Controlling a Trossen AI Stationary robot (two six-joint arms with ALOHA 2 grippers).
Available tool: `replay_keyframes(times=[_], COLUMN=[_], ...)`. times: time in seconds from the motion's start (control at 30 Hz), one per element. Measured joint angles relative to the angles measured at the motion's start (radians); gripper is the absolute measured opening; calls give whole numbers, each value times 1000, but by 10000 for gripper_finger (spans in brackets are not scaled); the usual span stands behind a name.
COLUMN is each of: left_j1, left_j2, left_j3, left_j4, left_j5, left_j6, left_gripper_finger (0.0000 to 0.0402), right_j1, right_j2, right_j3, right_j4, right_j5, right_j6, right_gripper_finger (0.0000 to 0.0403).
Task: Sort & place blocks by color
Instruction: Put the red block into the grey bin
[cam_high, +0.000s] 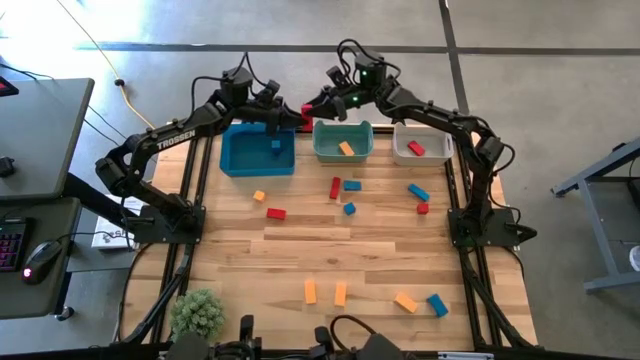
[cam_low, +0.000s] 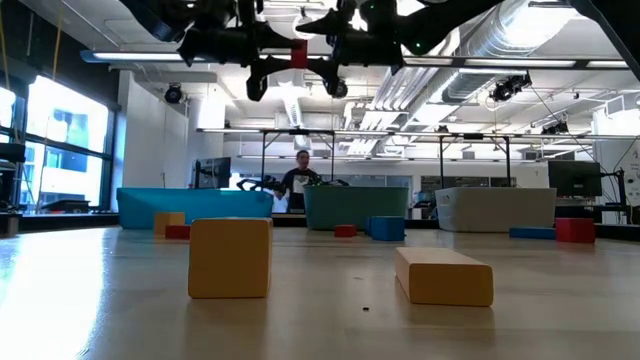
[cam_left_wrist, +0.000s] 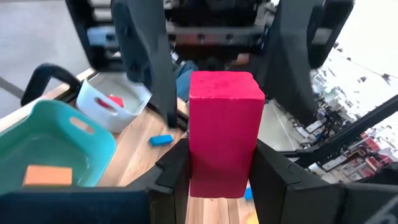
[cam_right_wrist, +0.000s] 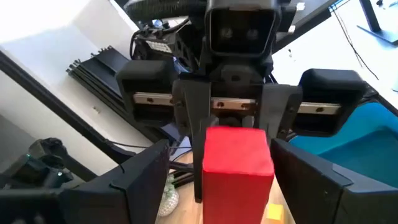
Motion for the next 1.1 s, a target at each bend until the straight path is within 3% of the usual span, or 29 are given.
replay_keyframes(times=[0.2, 0.53, 0.77, 1.1], left_j1=[0, 0, 0, 0], left_j2=[0, 0, 0, 0], left_j3=[0, 0, 0, 0], left_j4=[19, 14, 19, -1], left_j5=[4, -5, 1, -28], left_j6=[-20, -16, -11, 89], left_gripper_finger=[101, 107, 152, 159], right_j1=[12, 13, 18, 10], right_j2=[0, 0, 0, -2], right_j3=[0, 0, 0, 0], right_j4=[0, 0, -5, -67], right_j5=[58, 70, 70, 119], right_j6=[-21, -4, -9, -21], right_gripper_finger=[245, 105, 105, 105])
